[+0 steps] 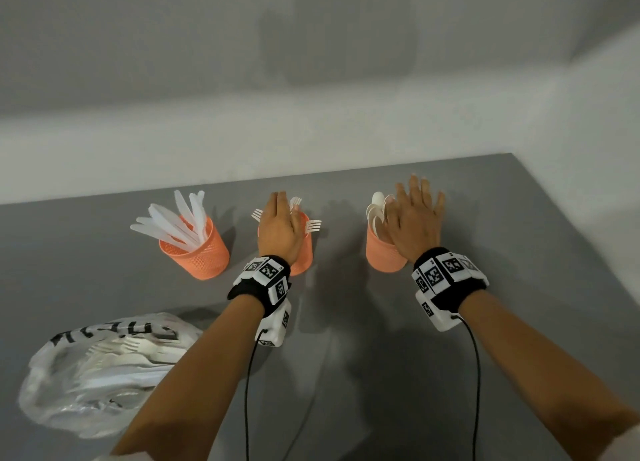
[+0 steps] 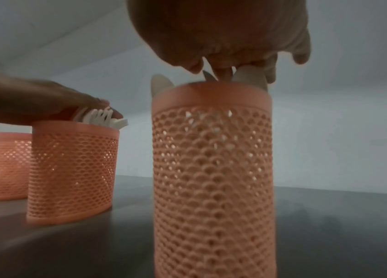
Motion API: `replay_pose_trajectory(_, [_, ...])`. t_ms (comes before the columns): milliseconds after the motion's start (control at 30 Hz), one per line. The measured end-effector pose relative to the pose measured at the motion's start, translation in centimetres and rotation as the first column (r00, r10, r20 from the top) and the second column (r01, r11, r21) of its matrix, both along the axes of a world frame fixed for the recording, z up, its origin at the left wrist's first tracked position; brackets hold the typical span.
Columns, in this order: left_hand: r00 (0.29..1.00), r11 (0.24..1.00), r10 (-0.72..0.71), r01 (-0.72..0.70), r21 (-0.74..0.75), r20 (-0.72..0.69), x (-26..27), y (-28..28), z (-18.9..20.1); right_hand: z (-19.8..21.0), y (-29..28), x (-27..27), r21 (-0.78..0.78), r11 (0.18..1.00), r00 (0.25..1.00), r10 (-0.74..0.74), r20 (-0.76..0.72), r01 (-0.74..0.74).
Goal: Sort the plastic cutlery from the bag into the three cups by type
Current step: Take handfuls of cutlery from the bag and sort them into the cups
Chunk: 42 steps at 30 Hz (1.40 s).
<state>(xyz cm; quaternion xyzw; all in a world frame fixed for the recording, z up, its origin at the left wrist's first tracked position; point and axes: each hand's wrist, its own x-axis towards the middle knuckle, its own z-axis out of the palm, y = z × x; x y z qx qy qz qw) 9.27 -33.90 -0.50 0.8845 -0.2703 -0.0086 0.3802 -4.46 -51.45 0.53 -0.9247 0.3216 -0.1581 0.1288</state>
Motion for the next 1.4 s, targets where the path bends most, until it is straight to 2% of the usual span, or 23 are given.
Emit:
replay_pose_trajectory(67, [0.999,1.000,0.002,-0.001,0.028,-0.044,-0.1,0.1,0.6,0.5,0.6,0.0,0.015,1.000,1.000,-0.021,0.020,0.021])
replay_pose_trajectory(200, [0.998,0.999,0.002,-0.005,-0.048,-0.064,-0.9,1.1,3.2,2.4,2.6,0.8,0.012,1.000,0.961,0.018,0.275,-0.022])
replay_pose_trajectory(300, [0.999,0.990,0.019,-0.023,-0.138,-0.031,-1.3,3.2,6.2,4.3,5.4,2.2,0.068,0.975,0.847,0.147,0.510,-0.211])
replay_pose_trajectory(400, [0.998,0.968,0.070,-0.069,-0.239,-0.004,-1.8,6.7,8.5,6.4,10.0,3.6,0.174,0.869,0.715,0.250,0.653,-0.463])
replay_pose_trajectory(500, [0.986,0.946,0.167,-0.158,-0.283,0.008,-2.2,11.7,9.2,7.6,16.5,4.6,0.312,0.698,0.686,0.347,0.640,-0.644])
replay_pose_trajectory(567, [0.969,0.927,0.247,-0.235,-0.292,0.005,-2.4,15.6,9.1,7.2,21.3,5.0,0.386,0.543,0.652,0.475,0.591,-0.746])
replay_pose_trajectory(667, [0.915,0.892,0.404,-0.389,-0.230,0.019,-3.0,21.5,8.5,6.1,27.8,5.1,0.463,0.350,0.551,0.718,0.426,-0.814])
replay_pose_trajectory(733, [0.870,0.858,0.492,-0.480,-0.185,0.020,-3.3,25.1,7.8,5.0,31.2,5.0,0.520,0.276,0.463,0.844,0.272,-0.808])
replay_pose_trajectory(800, [0.823,0.817,0.568,-0.562,-0.130,0.012,-3.3,28.4,6.9,3.4,33.7,5.4,0.491,0.314,0.406,0.909,0.090,-0.812])
replay_pose_trajectory(933, [0.754,0.749,0.657,-0.650,0.128,-0.015,-3.4,33.0,4.0,1.3,35.4,6.8,0.366,0.519,0.469,0.855,-0.222,-0.772])
replay_pose_trajectory(1000, [0.769,0.772,0.630,-0.605,0.193,-0.106,-3.7,33.9,2.8,1.1,35.3,7.5,0.310,0.575,0.492,0.814,-0.308,-0.757])
replay_pose_trajectory(1100, [0.810,0.835,0.542,-0.490,0.250,-0.225,-3.8,34.4,1.8,0.8,35.3,8.6,0.325,0.603,0.451,0.780,-0.433,-0.729])
replay_pose_trajectory(1233, [0.815,0.845,0.526,-0.470,0.253,-0.244,-3.3,34.3,1.8,0.1,35.3,10.1,0.398,0.628,0.433,0.764,-0.479,-0.668])
replay_pose_trajectory(1333, [0.828,0.857,0.506,-0.451,0.251,-0.240,-3.0,34.3,2.1,-0.7,34.9,11.0,0.469,0.646,0.489,0.763,-0.423,-0.602])
replay_pose_trajectory(1400, [0.833,0.862,0.498,-0.445,0.244,-0.240,-2.9,34.4,2.2,-1.0,34.6,11.4,0.565,0.622,0.535,0.774,-0.339,-0.543])
